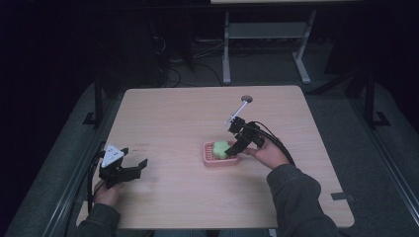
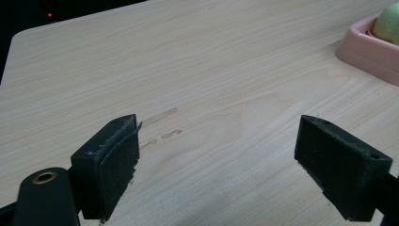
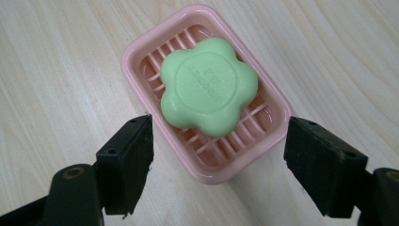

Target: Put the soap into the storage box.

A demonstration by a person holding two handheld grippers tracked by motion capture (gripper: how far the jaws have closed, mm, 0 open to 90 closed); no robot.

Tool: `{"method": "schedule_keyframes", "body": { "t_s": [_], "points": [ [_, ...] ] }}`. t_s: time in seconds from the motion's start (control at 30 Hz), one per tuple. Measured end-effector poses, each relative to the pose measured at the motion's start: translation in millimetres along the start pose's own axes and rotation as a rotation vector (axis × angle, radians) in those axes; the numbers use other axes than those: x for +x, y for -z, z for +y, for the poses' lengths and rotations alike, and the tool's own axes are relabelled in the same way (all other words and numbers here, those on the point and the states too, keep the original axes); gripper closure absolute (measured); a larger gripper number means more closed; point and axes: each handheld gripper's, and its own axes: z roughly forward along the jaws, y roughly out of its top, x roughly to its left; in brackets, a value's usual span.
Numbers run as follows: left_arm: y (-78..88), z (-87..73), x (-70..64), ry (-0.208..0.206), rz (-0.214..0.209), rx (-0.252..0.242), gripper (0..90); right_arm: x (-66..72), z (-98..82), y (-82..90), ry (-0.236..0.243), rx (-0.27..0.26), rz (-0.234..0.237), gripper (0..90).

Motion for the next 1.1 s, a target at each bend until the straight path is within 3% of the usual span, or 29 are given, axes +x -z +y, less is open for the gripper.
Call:
{"method": "schedule_keyframes", "body": {
  "t_s": [1.1],
  "points": [
    [0.0,-0.1,-0.6,-0.001,-0.002,0.001,14.0,-4.7,-41.5,14.8,-0.056,-0.018,-0.013,24.6]
  ]
}}
